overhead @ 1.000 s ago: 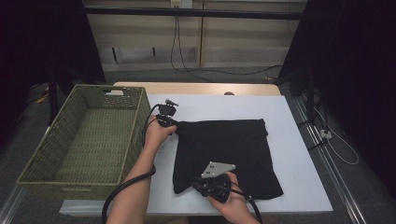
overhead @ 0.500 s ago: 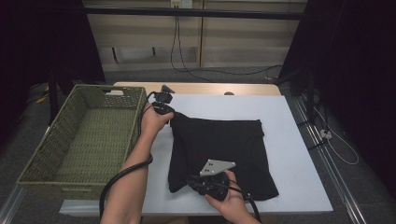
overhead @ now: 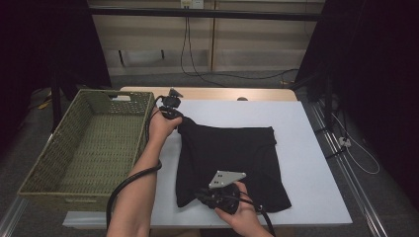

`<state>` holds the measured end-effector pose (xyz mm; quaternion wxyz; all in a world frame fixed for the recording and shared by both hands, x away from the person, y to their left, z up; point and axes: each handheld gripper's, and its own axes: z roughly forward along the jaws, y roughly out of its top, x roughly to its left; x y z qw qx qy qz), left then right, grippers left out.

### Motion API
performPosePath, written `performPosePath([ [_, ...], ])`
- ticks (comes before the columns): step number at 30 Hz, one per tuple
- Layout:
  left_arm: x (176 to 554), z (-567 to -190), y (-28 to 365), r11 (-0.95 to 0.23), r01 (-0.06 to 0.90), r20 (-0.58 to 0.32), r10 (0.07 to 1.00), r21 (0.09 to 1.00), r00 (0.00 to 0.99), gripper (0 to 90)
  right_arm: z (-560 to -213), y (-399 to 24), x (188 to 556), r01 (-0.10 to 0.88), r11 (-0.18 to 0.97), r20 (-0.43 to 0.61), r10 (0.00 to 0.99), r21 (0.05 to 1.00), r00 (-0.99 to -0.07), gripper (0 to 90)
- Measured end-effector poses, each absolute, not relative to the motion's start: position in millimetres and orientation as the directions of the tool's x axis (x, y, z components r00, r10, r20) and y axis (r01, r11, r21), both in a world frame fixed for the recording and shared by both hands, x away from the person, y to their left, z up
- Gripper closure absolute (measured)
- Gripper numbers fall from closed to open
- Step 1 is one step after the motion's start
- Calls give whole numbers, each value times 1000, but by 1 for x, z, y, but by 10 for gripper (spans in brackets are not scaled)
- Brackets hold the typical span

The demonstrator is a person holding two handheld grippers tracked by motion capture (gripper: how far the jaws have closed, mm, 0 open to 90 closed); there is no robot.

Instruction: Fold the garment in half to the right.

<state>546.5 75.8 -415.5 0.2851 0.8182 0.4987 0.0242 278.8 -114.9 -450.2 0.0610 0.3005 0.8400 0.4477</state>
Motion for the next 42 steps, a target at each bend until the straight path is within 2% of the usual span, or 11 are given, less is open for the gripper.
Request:
performPosePath([
  [2, 545, -418, 77, -346, 792, -226, 832, 504, 507, 816, -452, -114, 279, 465, 417, 182, 561, 781, -808, 819],
  [7, 544, -418, 79, -349, 763, -178, 841, 544, 511, 473, -452, -114, 279, 456, 425, 172, 556, 782, -813, 817],
  [10, 543, -418, 79, -364, 731, -170, 822, 577, 543, 367, -452, -115, 279, 455, 427, 171, 555, 782, -814, 817],
  [17, 532, -434, 74, -446, 696, -100, 799, 563, 593, 282, -452, -114, 279, 457, 432, 172, 553, 778, -815, 815],
  [19, 530, -441, 75, -430, 717, -133, 802, 549, 583, 246, -453, -115, 279, 458, 431, 172, 554, 778, -814, 815],
  [22, 523, -447, 69, -432, 718, -129, 803, 547, 582, 288, -452, -115, 278, 458, 429, 171, 557, 778, -812, 815],
  [25, 515, -446, 62, -439, 713, -83, 819, 546, 568, 415, -453, -115, 278, 459, 431, 170, 558, 777, -812, 815],
  [27, 511, -445, 60, -393, 741, -126, 835, 544, 535, 603, -453, -114, 278, 459, 432, 168, 559, 777, -812, 816],
  [30, 509, -445, 58, -343, 775, -180, 847, 531, 499, 784, -454, -113, 278, 456, 434, 164, 560, 777, -812, 816],
  [35, 516, -438, 58, -311, 815, -207, 867, 488, 454, 824, -456, -112, 278, 459, 430, 167, 562, 777, -810, 817],
  [42, 529, -391, 63, -281, 822, -234, 868, 496, 438, 825, -441, -118, 282, 456, 372, 193, 565, 808, -802, 819],
])
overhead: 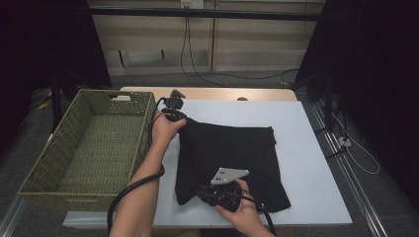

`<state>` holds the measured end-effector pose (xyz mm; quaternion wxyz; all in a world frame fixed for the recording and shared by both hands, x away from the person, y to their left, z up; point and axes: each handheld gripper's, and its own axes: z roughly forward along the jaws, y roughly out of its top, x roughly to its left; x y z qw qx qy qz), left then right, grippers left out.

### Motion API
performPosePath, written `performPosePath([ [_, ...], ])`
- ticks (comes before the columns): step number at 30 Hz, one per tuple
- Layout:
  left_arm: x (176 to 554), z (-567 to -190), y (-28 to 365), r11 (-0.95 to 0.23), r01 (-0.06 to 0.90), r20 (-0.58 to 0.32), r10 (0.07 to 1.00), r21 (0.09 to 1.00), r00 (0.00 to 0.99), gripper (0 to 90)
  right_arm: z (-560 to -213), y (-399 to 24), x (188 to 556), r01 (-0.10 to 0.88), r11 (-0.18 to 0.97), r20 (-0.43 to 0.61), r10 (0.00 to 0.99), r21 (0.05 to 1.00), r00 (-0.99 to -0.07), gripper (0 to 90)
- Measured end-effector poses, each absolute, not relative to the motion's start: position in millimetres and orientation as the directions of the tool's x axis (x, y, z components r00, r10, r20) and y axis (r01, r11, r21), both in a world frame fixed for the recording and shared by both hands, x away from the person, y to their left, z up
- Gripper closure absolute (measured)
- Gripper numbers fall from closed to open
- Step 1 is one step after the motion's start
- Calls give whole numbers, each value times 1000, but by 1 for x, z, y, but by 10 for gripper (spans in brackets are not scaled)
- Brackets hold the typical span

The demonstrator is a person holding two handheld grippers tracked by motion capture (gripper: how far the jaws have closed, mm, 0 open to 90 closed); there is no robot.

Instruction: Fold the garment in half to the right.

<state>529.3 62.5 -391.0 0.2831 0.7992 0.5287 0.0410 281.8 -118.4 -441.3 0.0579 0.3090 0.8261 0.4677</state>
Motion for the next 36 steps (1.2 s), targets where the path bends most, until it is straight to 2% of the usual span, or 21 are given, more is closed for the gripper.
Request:
performPosePath([
  [5, 541, -365, 59, -283, 829, -216, 879, 482, 425, 824, -425, -122, 286, 447, 312, 211, 570, 839, -794, 819],
  [12, 553, -351, 56, -298, 841, -188, 890, 451, 416, 828, -411, -118, 292, 442, 246, 243, 565, 862, -788, 820],
  [23, 564, -337, 74, -288, 854, -177, 902, 433, 394, 828, -395, -107, 300, 430, 203, 260, 551, 880, -793, 820],
  [36, 568, -326, 95, -281, 857, -168, 909, 433, 382, 829, -389, -92, 306, 412, 216, 246, 535, 885, -808, 820],
])
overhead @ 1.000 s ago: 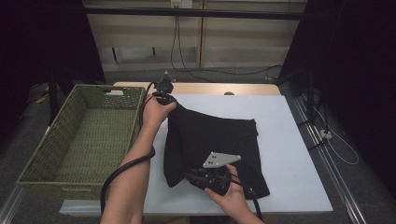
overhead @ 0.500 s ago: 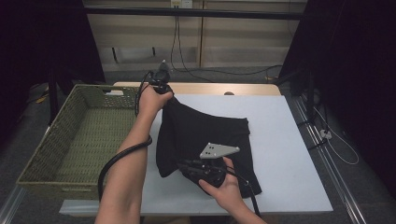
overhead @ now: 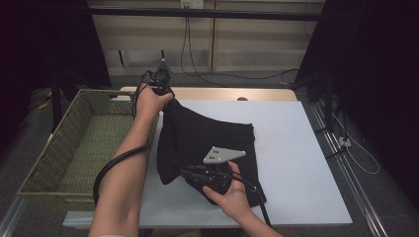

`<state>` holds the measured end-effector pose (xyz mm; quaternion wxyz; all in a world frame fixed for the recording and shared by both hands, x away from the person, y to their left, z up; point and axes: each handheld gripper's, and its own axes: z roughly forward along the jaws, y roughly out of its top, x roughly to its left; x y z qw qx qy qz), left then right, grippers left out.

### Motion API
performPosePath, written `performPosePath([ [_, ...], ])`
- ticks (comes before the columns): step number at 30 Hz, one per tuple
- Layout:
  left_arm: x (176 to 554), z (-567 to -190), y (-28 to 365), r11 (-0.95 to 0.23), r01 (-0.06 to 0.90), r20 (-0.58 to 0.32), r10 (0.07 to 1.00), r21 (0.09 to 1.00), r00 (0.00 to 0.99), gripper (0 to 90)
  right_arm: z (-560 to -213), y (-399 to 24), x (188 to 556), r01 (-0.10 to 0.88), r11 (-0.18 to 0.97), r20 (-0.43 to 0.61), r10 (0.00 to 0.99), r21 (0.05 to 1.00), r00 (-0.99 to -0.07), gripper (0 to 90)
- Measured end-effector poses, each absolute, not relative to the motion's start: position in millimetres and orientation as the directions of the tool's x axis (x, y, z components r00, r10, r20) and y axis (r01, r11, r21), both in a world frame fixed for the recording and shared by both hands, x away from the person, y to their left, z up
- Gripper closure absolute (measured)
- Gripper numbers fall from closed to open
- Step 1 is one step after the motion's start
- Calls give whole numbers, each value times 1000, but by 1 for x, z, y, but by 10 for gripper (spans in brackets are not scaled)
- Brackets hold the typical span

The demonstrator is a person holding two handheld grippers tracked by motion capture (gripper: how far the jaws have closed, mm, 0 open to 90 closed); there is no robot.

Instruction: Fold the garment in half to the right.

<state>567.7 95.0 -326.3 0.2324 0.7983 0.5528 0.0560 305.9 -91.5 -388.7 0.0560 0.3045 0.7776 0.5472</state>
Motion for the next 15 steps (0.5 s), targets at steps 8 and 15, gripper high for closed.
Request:
performPosePath([
  [8, 571, -318, 106, -287, 853, -150, 912, 437, 383, 831, -379, -83, 308, 396, 214, 234, 531, 893, -815, 819],
  [15, 575, -314, 114, -279, 855, -145, 916, 438, 374, 832, -369, -72, 313, 387, 228, 222, 524, 893, -822, 819],
])
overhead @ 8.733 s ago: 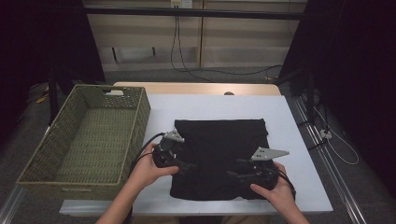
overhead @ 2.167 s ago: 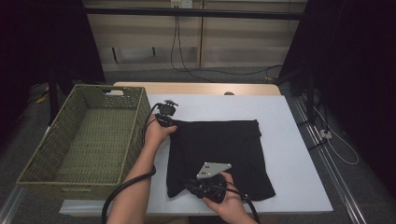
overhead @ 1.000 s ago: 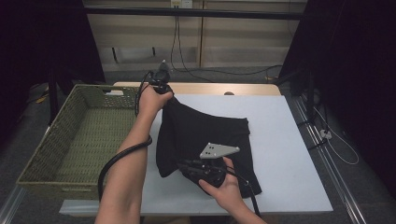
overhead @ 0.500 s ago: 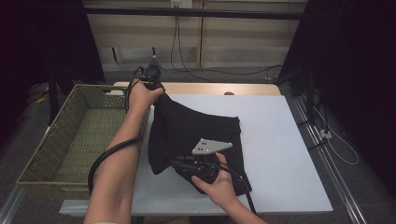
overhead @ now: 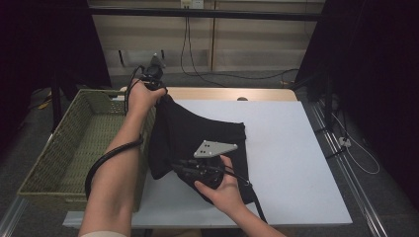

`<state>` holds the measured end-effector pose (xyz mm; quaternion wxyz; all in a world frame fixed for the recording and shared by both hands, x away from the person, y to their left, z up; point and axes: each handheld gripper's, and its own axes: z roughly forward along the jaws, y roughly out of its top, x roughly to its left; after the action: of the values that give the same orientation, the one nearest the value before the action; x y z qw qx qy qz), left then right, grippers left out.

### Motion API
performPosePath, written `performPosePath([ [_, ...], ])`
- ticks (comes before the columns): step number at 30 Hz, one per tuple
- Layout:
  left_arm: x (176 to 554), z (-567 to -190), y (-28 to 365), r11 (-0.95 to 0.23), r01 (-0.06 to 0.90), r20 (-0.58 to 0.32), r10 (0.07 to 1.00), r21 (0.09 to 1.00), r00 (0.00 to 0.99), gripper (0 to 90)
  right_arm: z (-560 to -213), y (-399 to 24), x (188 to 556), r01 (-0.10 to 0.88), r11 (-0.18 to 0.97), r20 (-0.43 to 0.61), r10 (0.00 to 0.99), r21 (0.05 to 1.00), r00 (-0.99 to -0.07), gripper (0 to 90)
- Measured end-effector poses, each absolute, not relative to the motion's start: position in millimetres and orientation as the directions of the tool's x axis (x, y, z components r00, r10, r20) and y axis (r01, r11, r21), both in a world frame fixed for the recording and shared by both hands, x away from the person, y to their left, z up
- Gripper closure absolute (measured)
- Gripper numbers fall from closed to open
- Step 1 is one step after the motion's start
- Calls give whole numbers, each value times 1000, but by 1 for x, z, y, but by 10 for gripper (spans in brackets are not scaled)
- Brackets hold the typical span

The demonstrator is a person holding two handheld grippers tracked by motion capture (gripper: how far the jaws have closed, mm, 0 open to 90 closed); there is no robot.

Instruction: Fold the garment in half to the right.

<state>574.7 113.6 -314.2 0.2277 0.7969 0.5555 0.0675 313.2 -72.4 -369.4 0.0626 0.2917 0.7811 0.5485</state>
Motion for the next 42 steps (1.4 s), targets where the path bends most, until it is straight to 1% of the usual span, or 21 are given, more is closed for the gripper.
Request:
performPosePath([
  [5, 577, -307, 118, -270, 853, -143, 919, 446, 366, 832, -362, -68, 316, 377, 232, 212, 522, 897, -826, 819],
  [9, 580, -303, 121, -274, 850, -138, 919, 450, 369, 832, -358, -65, 318, 389, 213, 234, 517, 896, -823, 819],
  [11, 580, -302, 122, -273, 851, -135, 921, 448, 366, 832, -356, -63, 320, 383, 218, 227, 517, 898, -825, 819],
  [13, 581, -302, 125, -274, 851, -131, 921, 448, 366, 832, -355, -60, 320, 373, 227, 211, 521, 900, -827, 819],
  [21, 581, -301, 140, -262, 858, -127, 929, 442, 349, 833, -353, -54, 322, 369, 228, 211, 513, 901, -832, 819],
  [33, 575, -288, 159, -245, 853, -110, 938, 461, 328, 834, -351, -42, 322, 357, 236, 203, 497, 904, -844, 819],
  [42, 572, -283, 175, -233, 858, -107, 944, 457, 313, 835, -347, -35, 321, 345, 244, 193, 487, 906, -852, 819],
])
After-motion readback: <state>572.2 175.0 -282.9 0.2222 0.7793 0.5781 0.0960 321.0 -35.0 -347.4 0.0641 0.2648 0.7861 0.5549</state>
